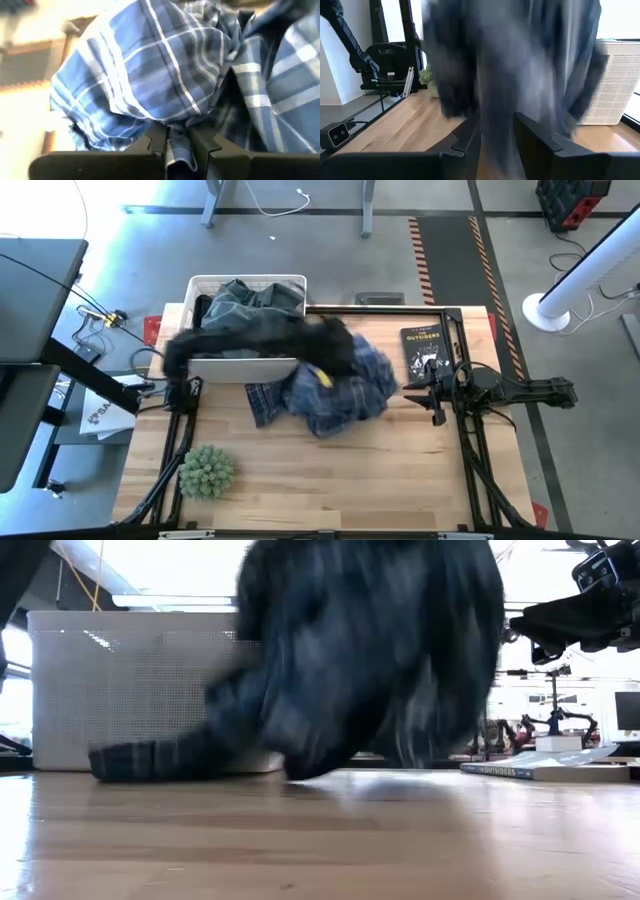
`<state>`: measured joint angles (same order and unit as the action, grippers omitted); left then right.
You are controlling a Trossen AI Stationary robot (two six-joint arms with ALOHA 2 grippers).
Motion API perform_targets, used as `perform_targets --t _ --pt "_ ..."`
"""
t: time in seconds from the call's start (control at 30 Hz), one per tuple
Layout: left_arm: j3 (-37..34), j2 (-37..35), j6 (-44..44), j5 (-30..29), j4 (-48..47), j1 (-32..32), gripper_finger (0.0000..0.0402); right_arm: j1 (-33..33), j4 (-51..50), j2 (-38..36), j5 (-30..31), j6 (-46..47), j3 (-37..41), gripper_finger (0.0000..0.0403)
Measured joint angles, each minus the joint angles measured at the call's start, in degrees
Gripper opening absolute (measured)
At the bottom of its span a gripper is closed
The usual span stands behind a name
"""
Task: Sort clothes
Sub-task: Put the blue long sleeve polo into the white laundry bin
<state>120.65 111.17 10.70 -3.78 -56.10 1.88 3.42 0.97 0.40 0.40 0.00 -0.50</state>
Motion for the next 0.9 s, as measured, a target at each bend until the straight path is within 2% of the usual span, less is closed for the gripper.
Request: perform_targets --t 0.1,0.17,0.27,0.4,0.57,0.67,0.73,0.8,0.9 --pt "2.5 -6.2 1.9 -0.7 -2.2 0.4 0.0031 0.0 0.0 0.0 0.0 0.0 0.0 0.0112" --pt "3.6 -10.2 1.9 -1.4 -0.3 1.0 0.0031 0.0 0.0 0.0 0.0 0.0 0.0 0.0112" --pt "5.8 -17.5 2.8 -7.5 6.7 2.6 0.0031 0.0 0.0 0.0 0.0 0.0 0.0 0.0112" --pt "6.4 -24.0 10.0 -15.8 16.9 6.1 0.0031 0.0 0.0 0.0 0.0 0.0 0.0 0.0112" --pt "6.0 -28.3 18.9 -18.5 24.1 12.5 0.0036 0.0 0.0 0.0 0.0 0.0 0.0 0.0112" --pt "6.3 -30.6 23.7 -24.2 22.0 16.2 0.0037 0.0 0.0 0.0 0.0 0.0 0.0 0.0112" --pt "6.3 -31.6 24.0 -27.9 17.3 17.7 0.0035 0.0 0.0 0.0 0.0 0.0 0.0 0.0112" --pt "6.3 -32.3 20.7 -29.8 11.8 18.3 0.0035 0.0 0.0 0.0 0.0 0.0 0.0 0.0112" --pt "6.0 -32.7 9.0 -29.5 3.4 18.4 0.0035 0.0 0.0 0.0 0.0 0.0 0.0 0.0112"
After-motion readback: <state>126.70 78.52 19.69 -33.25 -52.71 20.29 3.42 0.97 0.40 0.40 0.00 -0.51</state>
